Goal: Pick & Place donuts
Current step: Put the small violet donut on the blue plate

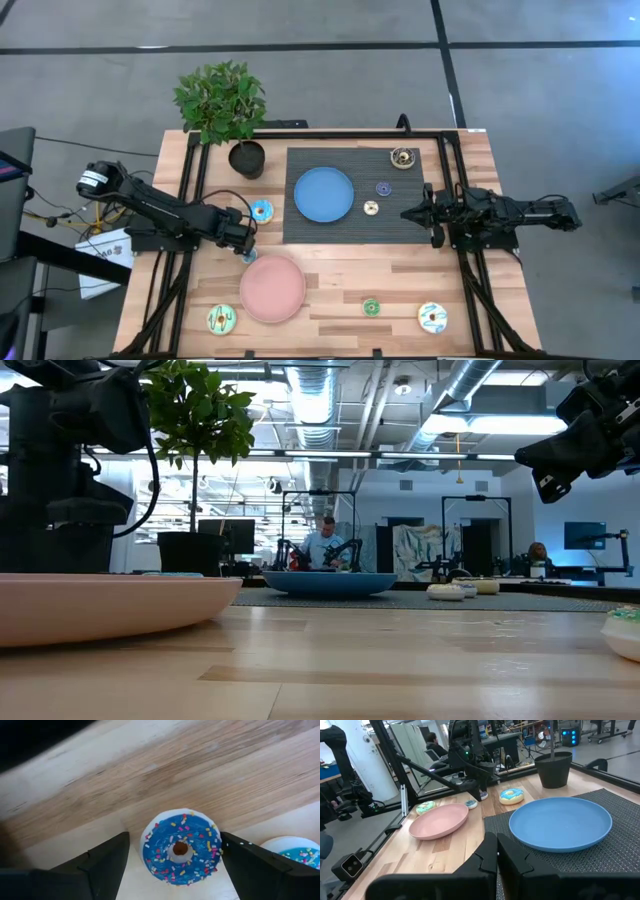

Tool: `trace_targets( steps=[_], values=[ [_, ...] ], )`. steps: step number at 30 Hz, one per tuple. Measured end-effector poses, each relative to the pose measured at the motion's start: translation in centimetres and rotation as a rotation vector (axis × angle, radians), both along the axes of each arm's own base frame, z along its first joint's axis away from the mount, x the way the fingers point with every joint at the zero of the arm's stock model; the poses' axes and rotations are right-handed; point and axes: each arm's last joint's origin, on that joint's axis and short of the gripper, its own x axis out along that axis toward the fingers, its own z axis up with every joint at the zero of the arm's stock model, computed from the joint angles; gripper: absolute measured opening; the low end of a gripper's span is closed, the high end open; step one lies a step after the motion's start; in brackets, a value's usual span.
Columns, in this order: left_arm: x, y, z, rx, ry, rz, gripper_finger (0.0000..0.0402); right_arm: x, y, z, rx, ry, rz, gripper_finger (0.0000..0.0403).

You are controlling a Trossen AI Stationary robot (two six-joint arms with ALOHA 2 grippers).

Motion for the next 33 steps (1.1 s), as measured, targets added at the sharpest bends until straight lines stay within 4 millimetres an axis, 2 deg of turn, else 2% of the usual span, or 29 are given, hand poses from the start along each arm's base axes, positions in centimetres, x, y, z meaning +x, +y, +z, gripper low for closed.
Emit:
trace_targets(
  steps=[12,23,33],
  values=[
    [-0.11,0.02,0.00,-0.002,0.013,-0.004,0.0299,0.00,0.00,0.00,0.000,0.000,0.000,0.0000],
    [-0.09,0.01,0.02,-0.004,0.012,0.003,0.0258,0.00,0.00,0.00,0.000,0.000,0.000,0.0000],
    [0.08,-0.02,0.33,-0.002,0.016,0.005,0.0251,0.00,0.00,0.00,0.000,0.000,0.000,0.0000]
  ],
)
